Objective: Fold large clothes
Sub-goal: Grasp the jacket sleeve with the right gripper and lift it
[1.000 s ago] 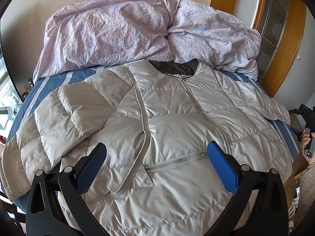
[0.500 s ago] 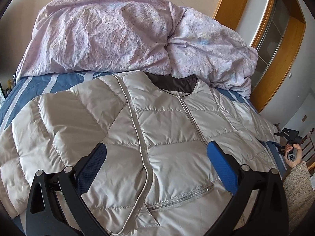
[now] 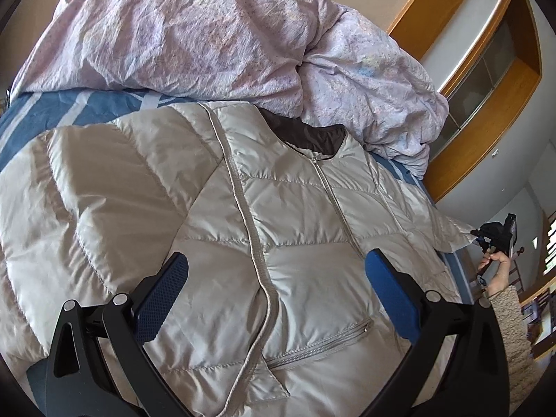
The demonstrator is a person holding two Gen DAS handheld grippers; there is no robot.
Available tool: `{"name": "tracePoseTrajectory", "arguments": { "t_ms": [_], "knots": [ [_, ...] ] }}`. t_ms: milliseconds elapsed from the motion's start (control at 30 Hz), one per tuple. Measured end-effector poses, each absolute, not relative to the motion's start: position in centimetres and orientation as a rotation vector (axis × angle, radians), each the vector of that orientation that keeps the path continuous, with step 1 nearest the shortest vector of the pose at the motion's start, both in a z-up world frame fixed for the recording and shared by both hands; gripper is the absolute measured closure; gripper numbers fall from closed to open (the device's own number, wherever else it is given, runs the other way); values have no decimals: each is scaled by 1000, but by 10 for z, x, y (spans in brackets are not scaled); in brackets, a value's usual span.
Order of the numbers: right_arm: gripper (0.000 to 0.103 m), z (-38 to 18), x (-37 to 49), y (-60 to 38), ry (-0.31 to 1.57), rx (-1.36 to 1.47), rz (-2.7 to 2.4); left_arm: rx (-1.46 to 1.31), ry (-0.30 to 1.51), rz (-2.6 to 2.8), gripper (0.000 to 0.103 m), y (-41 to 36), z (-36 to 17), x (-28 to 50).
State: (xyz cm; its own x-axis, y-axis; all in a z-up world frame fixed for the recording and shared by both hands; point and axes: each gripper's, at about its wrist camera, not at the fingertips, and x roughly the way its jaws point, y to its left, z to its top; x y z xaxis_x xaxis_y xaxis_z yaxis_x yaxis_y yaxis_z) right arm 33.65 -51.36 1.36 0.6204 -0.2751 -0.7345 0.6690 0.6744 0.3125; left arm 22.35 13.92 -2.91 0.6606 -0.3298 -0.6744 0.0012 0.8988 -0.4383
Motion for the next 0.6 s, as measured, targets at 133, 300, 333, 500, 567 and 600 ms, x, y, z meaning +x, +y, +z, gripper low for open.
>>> {"name": "tracePoseTrajectory", "arguments": {
  "t_ms": [133,300,333,500,567,600],
  "knots": [
    [97,54,349,-460,629,445,-480,-450,835,-179,1,146,-30,223],
    [97,83,359,-385,577,319,-260,-442,817,-156,1,147,-28,220],
    [97,85,360,-370,578,301,-207,-441,813,-156,1,147,-27,219],
    [97,85,356,-306,612,260,-7,-448,802,-161,1,149,-25,218],
    [97,80,355,-283,649,264,82,-453,801,-163,1,150,-26,217],
    [97,77,354,-272,667,267,117,-458,801,-165,1,150,-26,217]
  ]
}}
